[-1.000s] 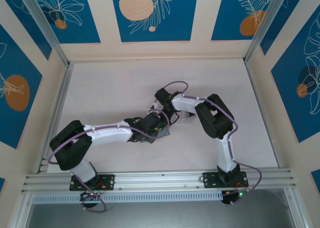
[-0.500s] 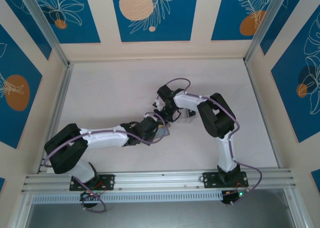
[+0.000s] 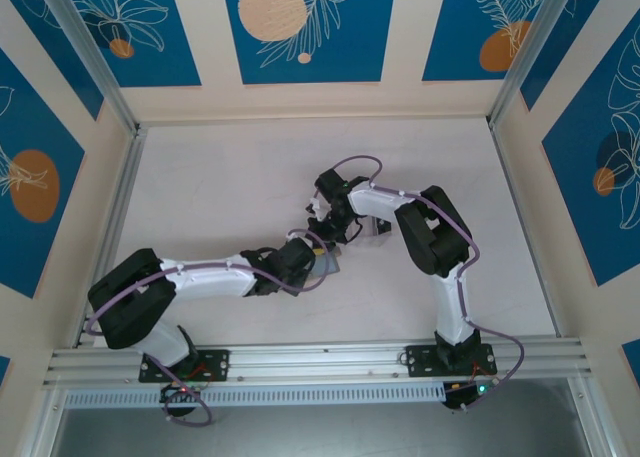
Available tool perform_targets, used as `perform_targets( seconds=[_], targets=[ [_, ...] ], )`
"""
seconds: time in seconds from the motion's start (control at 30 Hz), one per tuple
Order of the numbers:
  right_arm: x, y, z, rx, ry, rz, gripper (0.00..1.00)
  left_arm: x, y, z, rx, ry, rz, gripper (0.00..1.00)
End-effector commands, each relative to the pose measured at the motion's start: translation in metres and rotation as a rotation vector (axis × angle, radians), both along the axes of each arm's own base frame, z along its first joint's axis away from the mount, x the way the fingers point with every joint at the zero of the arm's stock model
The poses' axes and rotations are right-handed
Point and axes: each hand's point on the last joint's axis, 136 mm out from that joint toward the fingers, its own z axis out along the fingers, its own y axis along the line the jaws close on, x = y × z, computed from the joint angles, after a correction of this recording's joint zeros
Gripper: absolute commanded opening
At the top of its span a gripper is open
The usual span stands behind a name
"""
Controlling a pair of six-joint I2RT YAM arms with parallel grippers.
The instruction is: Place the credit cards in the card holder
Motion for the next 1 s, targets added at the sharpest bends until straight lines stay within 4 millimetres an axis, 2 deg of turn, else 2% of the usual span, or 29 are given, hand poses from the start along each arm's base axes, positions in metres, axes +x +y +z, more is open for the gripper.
perform_targets(
  seconds=[0.0, 0.17, 0.27, 0.37, 0.7, 0.8, 0.97],
  targets=[
    [-0.001, -0.007, 0.02, -0.001, -0.054, -0.004, 0.13, 0.001, 0.018, 0.004, 0.06, -0.038, 0.06, 0.44],
    [-0.001, -0.009, 0.061, 0.086, -0.134, -0.01, 0.13, 0.003, 0.018, 0.005, 0.07, -0.04, 0.064, 0.44],
    [-0.002, -0.011, 0.068, 0.088, -0.148, -0.013, 0.14, 0.003, 0.018, 0.003, 0.068, -0.037, 0.065, 0.44],
    [-0.008, -0.014, 0.056, 0.035, -0.139, -0.001, 0.13, 0.004, 0.017, 0.006, 0.066, -0.042, 0.07, 0.44],
    [-0.036, -0.021, -0.008, -0.141, -0.052, 0.009, 0.03, 0.015, 0.018, 0.033, 0.052, -0.115, 0.104, 0.45],
    [-0.041, -0.023, -0.018, -0.171, -0.038, 0.004, 0.03, 0.018, 0.025, 0.037, 0.076, -0.136, 0.134, 0.45],
    [-0.043, -0.027, -0.015, -0.176, -0.05, -0.001, 0.03, 0.022, 0.046, 0.035, 0.13, -0.151, 0.215, 0.46]
  ],
)
